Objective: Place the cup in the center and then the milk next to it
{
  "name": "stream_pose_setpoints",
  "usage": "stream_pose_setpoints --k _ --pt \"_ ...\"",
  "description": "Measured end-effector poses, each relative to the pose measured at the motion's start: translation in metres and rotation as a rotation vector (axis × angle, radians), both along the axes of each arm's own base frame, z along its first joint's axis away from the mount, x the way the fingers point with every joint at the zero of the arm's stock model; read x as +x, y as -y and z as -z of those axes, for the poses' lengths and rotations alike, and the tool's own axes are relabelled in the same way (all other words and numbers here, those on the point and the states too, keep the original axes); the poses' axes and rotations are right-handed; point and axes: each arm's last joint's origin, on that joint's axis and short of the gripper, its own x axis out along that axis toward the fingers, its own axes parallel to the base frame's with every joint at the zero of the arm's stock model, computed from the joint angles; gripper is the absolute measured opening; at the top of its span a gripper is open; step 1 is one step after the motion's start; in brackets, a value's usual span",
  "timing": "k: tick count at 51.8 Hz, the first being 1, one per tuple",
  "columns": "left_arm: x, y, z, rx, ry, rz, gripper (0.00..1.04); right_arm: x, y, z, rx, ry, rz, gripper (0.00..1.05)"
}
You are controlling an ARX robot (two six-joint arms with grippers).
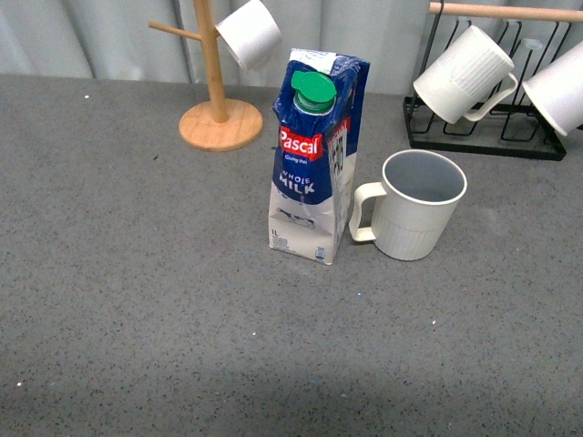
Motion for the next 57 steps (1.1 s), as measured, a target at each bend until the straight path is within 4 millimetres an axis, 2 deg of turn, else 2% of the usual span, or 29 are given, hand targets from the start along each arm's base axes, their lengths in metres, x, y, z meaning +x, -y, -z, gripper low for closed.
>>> stream_pose_setpoints --k 33,48,52,57 --pt "-0.016 0.000 0.003 -0.001 -0.007 0.000 0.04 0.000 0.000 0.000 0.000 0.000 0.000 0.95" --pt "-0.016 0.000 0.004 0.000 -0.007 0.000 0.48 0.000 0.000 0.000 0.000 0.000 0.000 0.95" --pt "-0.016 0.000 0.004 0.000 -0.008 0.000 0.63 0.000 0.000 0.000 0.000 0.000 0.000 0.95" --pt "-0.016 0.000 0.004 0.000 -0.008 0.000 0.86 0.000 0.000 0.000 0.000 0.000 0.000 0.95"
